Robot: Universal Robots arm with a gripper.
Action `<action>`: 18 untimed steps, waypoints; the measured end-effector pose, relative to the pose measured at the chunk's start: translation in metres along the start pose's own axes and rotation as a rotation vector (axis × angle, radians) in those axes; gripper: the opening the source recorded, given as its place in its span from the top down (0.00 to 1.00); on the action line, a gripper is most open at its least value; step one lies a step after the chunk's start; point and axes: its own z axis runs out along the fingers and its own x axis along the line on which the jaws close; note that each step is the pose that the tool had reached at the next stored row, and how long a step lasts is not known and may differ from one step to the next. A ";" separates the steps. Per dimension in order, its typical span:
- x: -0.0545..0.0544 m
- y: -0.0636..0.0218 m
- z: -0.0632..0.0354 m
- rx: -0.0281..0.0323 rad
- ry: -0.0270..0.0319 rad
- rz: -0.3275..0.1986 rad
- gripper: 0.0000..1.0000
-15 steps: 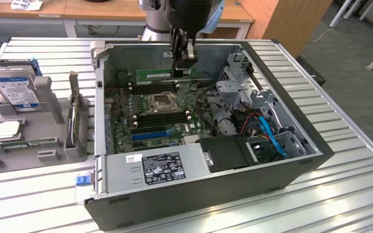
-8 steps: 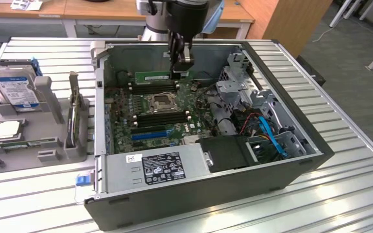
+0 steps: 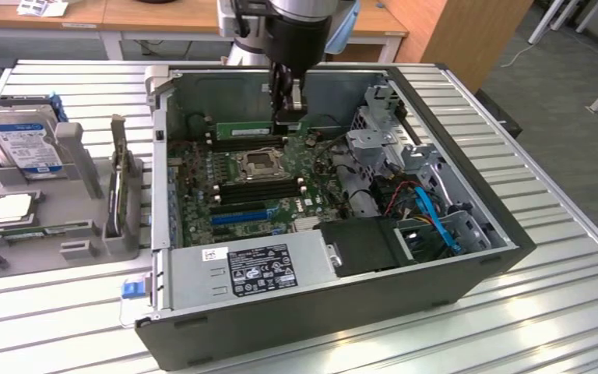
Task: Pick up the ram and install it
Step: 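Insert the ram into the slot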
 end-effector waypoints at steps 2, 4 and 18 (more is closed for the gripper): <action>0.000 0.0000 0.0035 -0.0001 0.0001 0.000 0.86; 0.000 0.0005 0.0071 -0.0001 0.0001 0.001 0.86; 0.001 0.0044 0.0328 -0.0001 0.0000 0.002 0.86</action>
